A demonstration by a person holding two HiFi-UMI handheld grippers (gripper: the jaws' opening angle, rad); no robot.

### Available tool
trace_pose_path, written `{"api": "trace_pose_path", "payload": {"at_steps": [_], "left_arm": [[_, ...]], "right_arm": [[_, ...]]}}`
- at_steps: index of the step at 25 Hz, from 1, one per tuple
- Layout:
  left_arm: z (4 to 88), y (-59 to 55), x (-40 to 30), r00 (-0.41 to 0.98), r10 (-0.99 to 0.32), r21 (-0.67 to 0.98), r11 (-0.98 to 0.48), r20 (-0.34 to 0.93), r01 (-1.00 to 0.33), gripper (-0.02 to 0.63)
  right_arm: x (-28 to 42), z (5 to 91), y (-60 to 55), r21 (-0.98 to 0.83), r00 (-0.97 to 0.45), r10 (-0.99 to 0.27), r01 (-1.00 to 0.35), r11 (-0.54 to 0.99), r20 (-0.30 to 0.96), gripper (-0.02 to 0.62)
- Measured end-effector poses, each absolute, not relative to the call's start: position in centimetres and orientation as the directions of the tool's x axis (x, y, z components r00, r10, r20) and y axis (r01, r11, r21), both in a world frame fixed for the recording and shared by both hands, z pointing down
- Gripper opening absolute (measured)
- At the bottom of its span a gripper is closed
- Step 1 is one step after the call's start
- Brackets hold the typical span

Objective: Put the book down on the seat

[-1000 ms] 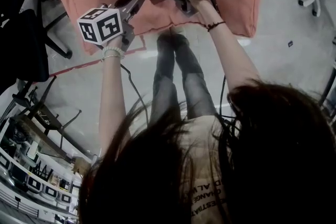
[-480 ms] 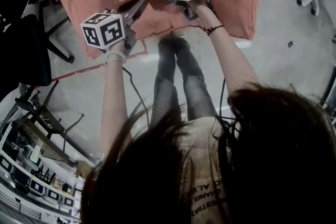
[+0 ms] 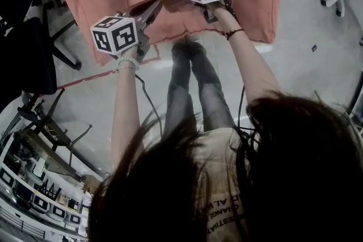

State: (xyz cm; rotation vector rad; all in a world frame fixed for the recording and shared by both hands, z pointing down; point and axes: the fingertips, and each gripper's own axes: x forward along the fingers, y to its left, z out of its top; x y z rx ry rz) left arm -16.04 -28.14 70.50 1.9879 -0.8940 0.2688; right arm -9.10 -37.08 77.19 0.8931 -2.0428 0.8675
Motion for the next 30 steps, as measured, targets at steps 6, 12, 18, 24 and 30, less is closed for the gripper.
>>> {"api": "trace_pose_path", "payload": {"at_steps": [6, 12, 18, 24, 30], "left_arm": [[70.9, -28.0, -17.0, 0.716, -0.484, 0.658, -0.324, 0.503, -0.680, -0.011], [70.4, -28.1, -16.6, 0.717, -0.487, 0.658, -0.325, 0.499, -0.679, -0.011], [68.9, -28.3, -16.5, 0.703, -0.526, 0.666, -0.303, 0.479, -0.681, -0.011], [65.7, -27.9, -15.5, 0.692, -0.557, 0.672, -0.293, 0.458, -0.680, -0.011], [61.8, -27.4, -15.1, 0.670, -0.608, 0.670, -0.285, 0.427, -0.685, -0.011]], "right_arm": [[-10.1, 77.7, -36.7, -0.276, -0.486, -0.307, -0.801, 0.531, 0.818, 0.236], [-10.6, 77.0, -36.0, -0.318, -0.511, -0.268, -0.786, 0.530, 0.816, 0.236], [-10.2, 74.4, -34.9, -0.345, -0.537, -0.269, -0.777, 0.526, 0.799, 0.218], [-10.0, 70.3, -33.6, -0.391, -0.575, -0.289, -0.772, 0.501, 0.766, 0.183], [-9.9, 65.6, -32.4, -0.450, -0.627, -0.332, -0.757, 0.473, 0.705, 0.133]]}}
